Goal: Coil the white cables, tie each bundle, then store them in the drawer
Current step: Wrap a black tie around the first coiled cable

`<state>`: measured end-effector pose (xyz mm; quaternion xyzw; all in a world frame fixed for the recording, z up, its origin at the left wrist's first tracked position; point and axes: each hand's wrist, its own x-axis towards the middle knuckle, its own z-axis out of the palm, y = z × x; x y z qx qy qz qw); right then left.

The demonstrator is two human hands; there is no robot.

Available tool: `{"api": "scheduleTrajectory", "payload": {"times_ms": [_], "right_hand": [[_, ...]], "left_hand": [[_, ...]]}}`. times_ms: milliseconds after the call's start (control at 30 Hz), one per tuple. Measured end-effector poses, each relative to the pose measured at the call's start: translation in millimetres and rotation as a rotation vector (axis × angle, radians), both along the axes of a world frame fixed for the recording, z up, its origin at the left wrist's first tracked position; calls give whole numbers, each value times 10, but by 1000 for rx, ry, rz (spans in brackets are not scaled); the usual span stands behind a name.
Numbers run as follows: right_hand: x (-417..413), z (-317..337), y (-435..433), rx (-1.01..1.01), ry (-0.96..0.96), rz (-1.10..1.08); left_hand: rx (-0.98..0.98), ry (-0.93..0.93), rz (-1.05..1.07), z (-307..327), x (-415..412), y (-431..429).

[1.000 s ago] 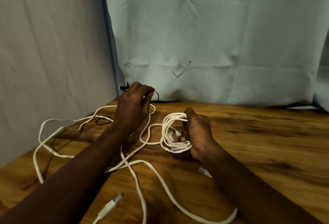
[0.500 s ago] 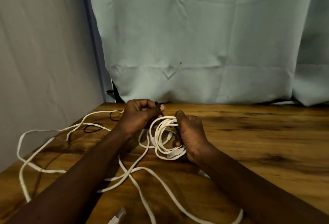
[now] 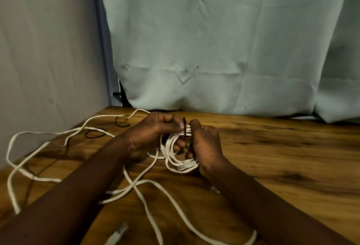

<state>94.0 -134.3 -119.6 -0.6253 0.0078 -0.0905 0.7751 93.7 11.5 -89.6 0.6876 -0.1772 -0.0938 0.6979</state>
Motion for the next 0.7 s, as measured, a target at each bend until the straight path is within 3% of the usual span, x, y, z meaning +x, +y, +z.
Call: {"api": "scheduleTrajectory", "payload": {"times_ms": [333,467,700], "right_hand": [[-51,54,-66,131,-151,137],[-99,33,-33,101,-237,268],[-63,-2,-57,74,-227,242]], "left_hand": [[-305,188,256,-82,49,-276],[-351,238,298,-62,59,-242],[-288,168,288,-120,64,-205]]}}
